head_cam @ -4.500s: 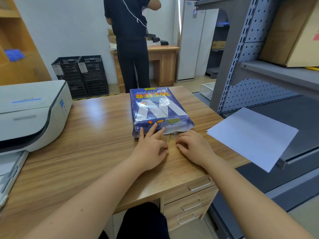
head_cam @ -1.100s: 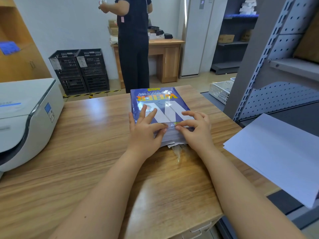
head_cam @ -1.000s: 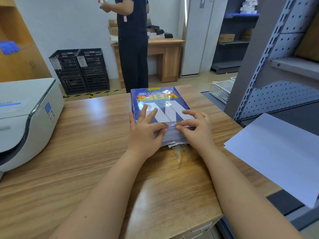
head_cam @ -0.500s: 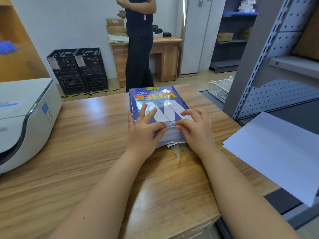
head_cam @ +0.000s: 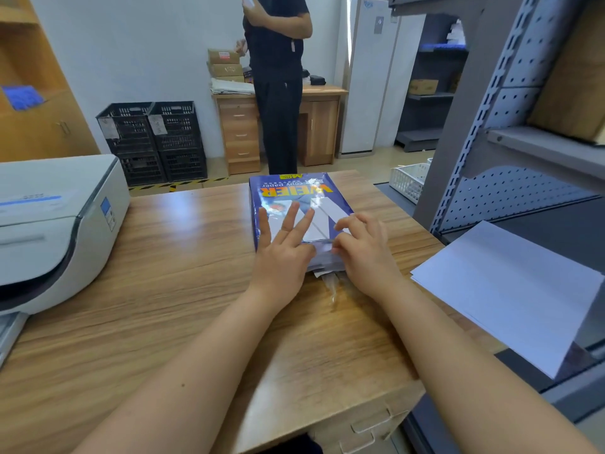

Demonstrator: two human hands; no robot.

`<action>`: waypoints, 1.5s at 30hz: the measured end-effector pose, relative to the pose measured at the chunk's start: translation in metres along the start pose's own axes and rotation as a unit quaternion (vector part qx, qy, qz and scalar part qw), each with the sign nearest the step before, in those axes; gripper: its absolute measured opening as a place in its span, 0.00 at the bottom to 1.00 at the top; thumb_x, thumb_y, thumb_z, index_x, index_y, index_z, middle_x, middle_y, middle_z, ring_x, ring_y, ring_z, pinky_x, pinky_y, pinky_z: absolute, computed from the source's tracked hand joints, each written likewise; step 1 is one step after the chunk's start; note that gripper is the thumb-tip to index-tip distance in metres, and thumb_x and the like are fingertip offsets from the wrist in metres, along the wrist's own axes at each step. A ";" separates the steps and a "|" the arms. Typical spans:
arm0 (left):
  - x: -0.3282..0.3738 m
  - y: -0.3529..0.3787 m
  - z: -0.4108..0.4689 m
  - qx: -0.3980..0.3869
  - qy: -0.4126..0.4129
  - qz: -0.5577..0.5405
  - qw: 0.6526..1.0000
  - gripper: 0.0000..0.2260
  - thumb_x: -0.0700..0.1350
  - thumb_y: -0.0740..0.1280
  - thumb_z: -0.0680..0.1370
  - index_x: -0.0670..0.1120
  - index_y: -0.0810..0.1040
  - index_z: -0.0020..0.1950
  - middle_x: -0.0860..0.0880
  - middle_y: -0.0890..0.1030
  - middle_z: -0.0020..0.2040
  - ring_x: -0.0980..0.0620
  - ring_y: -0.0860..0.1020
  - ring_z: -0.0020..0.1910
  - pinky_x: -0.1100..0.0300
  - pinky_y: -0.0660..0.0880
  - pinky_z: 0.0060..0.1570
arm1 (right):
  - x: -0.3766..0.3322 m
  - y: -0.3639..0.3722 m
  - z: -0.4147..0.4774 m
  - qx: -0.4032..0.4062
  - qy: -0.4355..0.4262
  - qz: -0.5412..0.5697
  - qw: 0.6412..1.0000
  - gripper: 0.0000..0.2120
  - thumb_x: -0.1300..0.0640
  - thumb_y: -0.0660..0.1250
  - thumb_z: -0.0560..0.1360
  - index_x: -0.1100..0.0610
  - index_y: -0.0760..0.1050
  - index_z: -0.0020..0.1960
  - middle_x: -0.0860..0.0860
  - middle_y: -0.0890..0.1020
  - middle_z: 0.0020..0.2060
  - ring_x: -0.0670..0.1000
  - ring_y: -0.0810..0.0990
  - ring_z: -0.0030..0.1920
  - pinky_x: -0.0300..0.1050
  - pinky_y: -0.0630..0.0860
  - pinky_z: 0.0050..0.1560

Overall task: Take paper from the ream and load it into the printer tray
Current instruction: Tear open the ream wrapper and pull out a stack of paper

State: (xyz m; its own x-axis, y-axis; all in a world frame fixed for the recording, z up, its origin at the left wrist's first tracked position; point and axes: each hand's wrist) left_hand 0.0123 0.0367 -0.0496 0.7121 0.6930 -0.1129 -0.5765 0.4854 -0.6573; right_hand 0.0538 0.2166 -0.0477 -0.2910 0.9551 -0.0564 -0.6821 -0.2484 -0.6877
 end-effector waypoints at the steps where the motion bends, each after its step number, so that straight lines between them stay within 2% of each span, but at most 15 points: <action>1: 0.001 -0.002 -0.001 -0.001 0.003 -0.002 1.000 0.06 0.38 0.74 0.70 0.47 0.81 0.35 0.43 0.74 0.69 0.37 0.67 0.71 0.36 0.42 0.71 | 0.000 -0.003 -0.001 -0.007 -0.006 0.002 1.000 0.04 0.65 0.71 0.69 0.60 0.76 0.38 0.55 0.81 0.50 0.57 0.68 0.57 0.56 0.67 0.48; 12: 0.017 -0.022 -0.025 -0.019 0.039 -0.043 0.998 0.06 0.45 0.69 0.76 0.48 0.80 0.38 0.45 0.77 0.67 0.40 0.68 0.71 0.33 0.52 0.69 | -0.013 -0.025 -0.033 0.021 -0.035 0.022 0.999 0.06 0.61 0.67 0.72 0.60 0.76 0.37 0.54 0.81 0.44 0.56 0.72 0.50 0.46 0.61 0.50; 14: 0.015 -0.023 -0.029 -0.039 0.027 -0.062 0.997 0.04 0.47 0.71 0.73 0.48 0.81 0.45 0.45 0.76 0.68 0.41 0.67 0.72 0.35 0.54 0.70 | -0.015 -0.029 -0.037 0.017 -0.040 0.013 0.999 0.05 0.61 0.66 0.72 0.60 0.76 0.37 0.54 0.81 0.44 0.56 0.72 0.51 0.46 0.61 0.50; 18: 0.009 -0.023 -0.031 -0.104 -0.004 -0.055 0.993 0.22 0.43 0.73 0.71 0.49 0.77 0.65 0.44 0.75 0.68 0.38 0.69 0.70 0.33 0.61 0.67 | -0.016 -0.034 -0.043 0.016 -0.045 0.006 0.999 0.04 0.63 0.69 0.72 0.59 0.76 0.38 0.53 0.81 0.45 0.56 0.72 0.53 0.48 0.65 0.49; 23: 0.016 -0.029 -0.037 -0.127 0.004 -0.037 0.991 0.20 0.39 0.72 0.71 0.51 0.79 0.61 0.49 0.80 0.62 0.37 0.74 0.65 0.28 0.64 0.62 | -0.017 -0.041 -0.055 0.034 -0.056 0.000 0.998 0.04 0.60 0.70 0.73 0.59 0.79 0.39 0.53 0.82 0.43 0.55 0.73 0.50 0.50 0.69 0.47; 25: 0.018 -0.031 -0.040 -0.132 0.002 -0.029 0.991 0.22 0.37 0.74 0.69 0.50 0.80 0.61 0.49 0.81 0.61 0.36 0.74 0.64 0.27 0.65 0.60 | -0.014 -0.047 -0.060 0.010 -0.029 0.020 0.999 0.08 0.53 0.67 0.74 0.57 0.81 0.43 0.52 0.82 0.46 0.54 0.73 0.51 0.49 0.69 0.50; 27: 0.020 -0.035 -0.039 -0.155 -0.011 -0.029 0.987 0.23 0.36 0.75 0.69 0.50 0.79 0.62 0.50 0.81 0.62 0.37 0.74 0.65 0.28 0.63 0.62 | -0.015 -0.060 -0.059 -0.015 0.076 0.091 0.993 0.10 0.50 0.67 0.74 0.54 0.82 0.51 0.49 0.82 0.50 0.50 0.74 0.54 0.44 0.69 0.55; 28: 0.021 -0.038 -0.039 -0.164 -0.020 -0.035 0.986 0.23 0.35 0.73 0.71 0.51 0.78 0.64 0.50 0.79 0.64 0.38 0.71 0.68 0.30 0.60 0.66 | -0.016 -0.069 -0.057 -0.016 0.158 0.149 0.976 0.11 0.51 0.68 0.75 0.53 0.81 0.55 0.48 0.81 0.51 0.48 0.75 0.53 0.40 0.69 0.55; 30: 0.025 -0.042 -0.040 -0.192 -0.040 -0.054 0.979 0.23 0.35 0.64 0.78 0.53 0.72 0.70 0.53 0.72 0.71 0.41 0.62 0.74 0.35 0.49 0.72 | -0.011 -0.083 -0.050 0.002 0.328 0.279 0.903 0.10 0.56 0.67 0.77 0.52 0.79 0.58 0.49 0.81 0.52 0.44 0.77 0.48 0.31 0.73 0.48; 32: 0.028 -0.046 -0.045 -0.197 -0.053 -0.074 0.976 0.25 0.33 0.61 0.78 0.53 0.71 0.71 0.54 0.71 0.71 0.41 0.62 0.74 0.35 0.46 0.72 | 0.000 -0.093 -0.043 -0.003 0.451 0.385 0.805 0.10 0.59 0.66 0.78 0.53 0.79 0.58 0.54 0.82 0.55 0.47 0.80 0.46 0.37 0.78 0.47; 34: 0.030 -0.049 -0.048 -0.195 -0.049 -0.078 0.977 0.25 0.31 0.64 0.74 0.52 0.75 0.68 0.52 0.76 0.67 0.40 0.68 0.71 0.30 0.54 0.69 | 0.011 -0.098 -0.038 -0.027 0.525 0.462 0.714 0.11 0.61 0.65 0.78 0.57 0.78 0.60 0.58 0.81 0.55 0.52 0.81 0.46 0.49 0.79 0.51; 36: 0.029 -0.048 -0.050 -0.188 -0.054 -0.074 0.978 0.26 0.30 0.65 0.73 0.52 0.76 0.66 0.52 0.78 0.66 0.40 0.71 0.68 0.28 0.57 0.66 | 0.014 -0.102 -0.033 -0.068 0.572 0.504 0.643 0.12 0.62 0.63 0.79 0.61 0.75 0.62 0.58 0.81 0.53 0.55 0.82 0.45 0.49 0.82 0.44; 38: 0.035 -0.055 -0.048 -0.203 -0.066 -0.084 0.973 0.27 0.30 0.61 0.75 0.53 0.73 0.69 0.53 0.73 0.70 0.43 0.67 0.72 0.33 0.52 0.70 | 0.012 -0.103 -0.029 -0.105 0.599 0.530 0.592 0.11 0.63 0.61 0.79 0.63 0.73 0.61 0.59 0.81 0.52 0.57 0.83 0.43 0.48 0.83 0.35; 41: 0.049 -0.066 -0.048 -0.250 -0.076 -0.089 0.961 0.30 0.31 0.54 0.78 0.56 0.63 0.75 0.57 0.62 0.76 0.49 0.58 0.76 0.43 0.44 0.74 | 0.010 -0.100 -0.026 -0.161 0.603 0.532 0.573 0.08 0.64 0.63 0.78 0.66 0.76 0.54 0.61 0.83 0.49 0.57 0.83 0.43 0.48 0.83 0.35; 45: 0.056 -0.078 -0.048 -0.279 -0.086 -0.075 0.953 0.30 0.33 0.53 0.79 0.58 0.58 0.76 0.59 0.57 0.78 0.52 0.54 0.77 0.45 0.44 0.75 | 0.013 -0.095 -0.027 -0.173 0.605 0.531 0.567 0.06 0.65 0.63 0.78 0.63 0.78 0.51 0.60 0.83 0.50 0.56 0.82 0.47 0.47 0.83 0.36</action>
State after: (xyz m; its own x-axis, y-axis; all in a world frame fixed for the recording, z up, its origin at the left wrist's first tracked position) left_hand 0.1168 0.0119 -0.0406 0.6655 0.7387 0.1067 -0.1351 0.2599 -0.9561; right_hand 0.1325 0.2565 -0.0028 0.4027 -0.2396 -0.8834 -0.3193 -0.9413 0.1097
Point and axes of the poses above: each hand's wrist, its own z-axis towards the middle knuckle, its own y-axis out of the palm, x = y × z
